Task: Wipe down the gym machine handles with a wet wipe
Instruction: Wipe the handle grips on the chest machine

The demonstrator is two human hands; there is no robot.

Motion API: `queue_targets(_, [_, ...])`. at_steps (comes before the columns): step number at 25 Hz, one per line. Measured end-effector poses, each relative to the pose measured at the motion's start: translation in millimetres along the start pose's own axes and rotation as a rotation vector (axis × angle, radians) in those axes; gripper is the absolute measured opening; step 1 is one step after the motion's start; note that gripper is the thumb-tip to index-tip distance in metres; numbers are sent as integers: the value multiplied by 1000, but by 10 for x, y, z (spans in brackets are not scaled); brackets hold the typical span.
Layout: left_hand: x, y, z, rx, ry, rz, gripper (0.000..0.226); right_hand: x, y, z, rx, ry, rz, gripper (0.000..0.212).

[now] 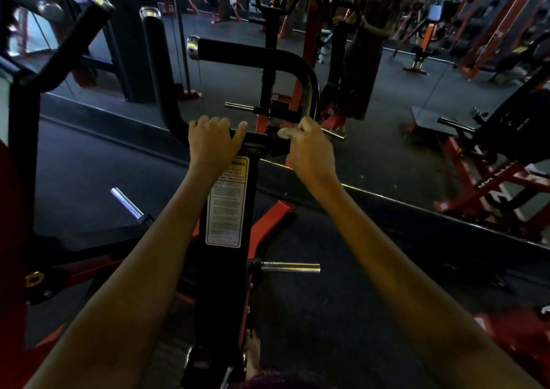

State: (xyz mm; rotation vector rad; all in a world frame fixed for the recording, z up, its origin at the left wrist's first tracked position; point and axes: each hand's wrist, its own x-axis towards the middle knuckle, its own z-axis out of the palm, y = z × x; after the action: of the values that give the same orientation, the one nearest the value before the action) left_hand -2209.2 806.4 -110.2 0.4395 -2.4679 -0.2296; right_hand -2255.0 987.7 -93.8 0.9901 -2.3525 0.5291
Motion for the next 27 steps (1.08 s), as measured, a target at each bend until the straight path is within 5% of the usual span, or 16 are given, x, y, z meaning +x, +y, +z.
queue_targets(4, [8, 8, -34, 11, -32, 10, 47, 94, 259, -5, 8, 214, -81, 20])
queue_targets(10, [2, 1, -20, 7, -21, 14, 52, 633, 407, -195, -110, 328, -187, 21])
queue_targets(19, [-14, 9, -26, 4, -3, 16, 47, 1199, 319, -508, -108, 65, -274, 26])
queue_targets(27, [-8, 27, -50, 7, -25, -3, 48, 496, 147, -367, -251, -176, -154, 19])
